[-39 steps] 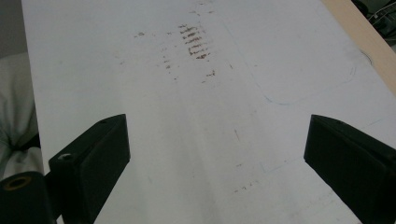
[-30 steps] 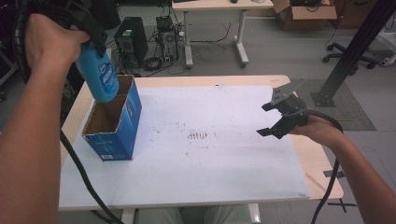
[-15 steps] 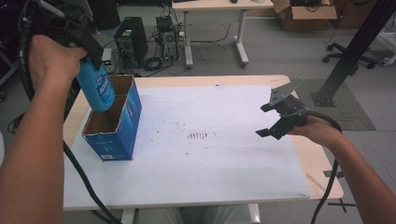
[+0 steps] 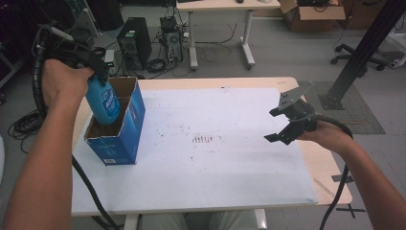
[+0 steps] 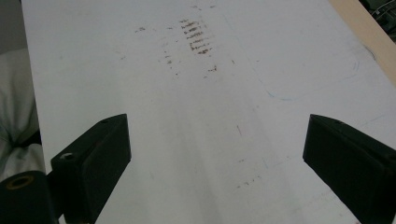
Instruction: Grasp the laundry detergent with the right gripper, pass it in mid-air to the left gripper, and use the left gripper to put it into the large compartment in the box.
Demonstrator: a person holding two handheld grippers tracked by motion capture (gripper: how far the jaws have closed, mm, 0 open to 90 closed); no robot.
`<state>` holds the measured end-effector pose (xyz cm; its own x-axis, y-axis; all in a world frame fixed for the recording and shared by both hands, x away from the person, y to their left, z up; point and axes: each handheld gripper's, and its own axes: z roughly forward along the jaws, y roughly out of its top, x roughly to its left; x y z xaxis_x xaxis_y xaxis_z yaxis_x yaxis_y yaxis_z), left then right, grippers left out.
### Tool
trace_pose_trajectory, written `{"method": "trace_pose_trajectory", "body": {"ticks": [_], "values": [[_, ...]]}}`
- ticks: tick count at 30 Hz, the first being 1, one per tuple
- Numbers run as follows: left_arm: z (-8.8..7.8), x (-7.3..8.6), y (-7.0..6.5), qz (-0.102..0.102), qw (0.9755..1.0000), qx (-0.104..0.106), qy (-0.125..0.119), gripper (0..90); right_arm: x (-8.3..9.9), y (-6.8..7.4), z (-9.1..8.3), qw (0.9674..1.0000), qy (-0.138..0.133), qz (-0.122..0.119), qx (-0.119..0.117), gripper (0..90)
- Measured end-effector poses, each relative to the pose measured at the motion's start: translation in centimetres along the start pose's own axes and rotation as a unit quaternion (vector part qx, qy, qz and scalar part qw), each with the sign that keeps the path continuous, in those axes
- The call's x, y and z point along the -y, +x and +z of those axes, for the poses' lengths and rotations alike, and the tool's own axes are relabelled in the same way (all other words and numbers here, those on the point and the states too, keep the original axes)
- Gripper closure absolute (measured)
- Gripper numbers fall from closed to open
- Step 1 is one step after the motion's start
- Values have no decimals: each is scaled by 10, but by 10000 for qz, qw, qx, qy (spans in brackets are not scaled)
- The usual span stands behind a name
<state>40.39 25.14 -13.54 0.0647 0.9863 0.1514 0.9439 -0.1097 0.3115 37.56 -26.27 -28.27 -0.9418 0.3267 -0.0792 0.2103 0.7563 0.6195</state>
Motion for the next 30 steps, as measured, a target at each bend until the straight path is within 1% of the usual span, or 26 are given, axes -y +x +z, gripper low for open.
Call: {"method": "trace_pose_trajectory", "body": {"ticks": [1,12,22,24,30], "values": [[3,1,0,-19,10000,2,8,381,0,0,0,10000,8,2,-2,74],[35,8,1,24,9999,45,95,381,3,-1,0,9999,106,38,-2,75],[64,13,-6,98,9997,107,195,381,7,0,1,9998,155,99,0,74],[69,14,-6,87,9997,126,213,381,9,0,1,9998,169,103,1,74],[82,17,-7,126,9996,129,233,381,11,-1,1,9998,173,133,9,74]]}}
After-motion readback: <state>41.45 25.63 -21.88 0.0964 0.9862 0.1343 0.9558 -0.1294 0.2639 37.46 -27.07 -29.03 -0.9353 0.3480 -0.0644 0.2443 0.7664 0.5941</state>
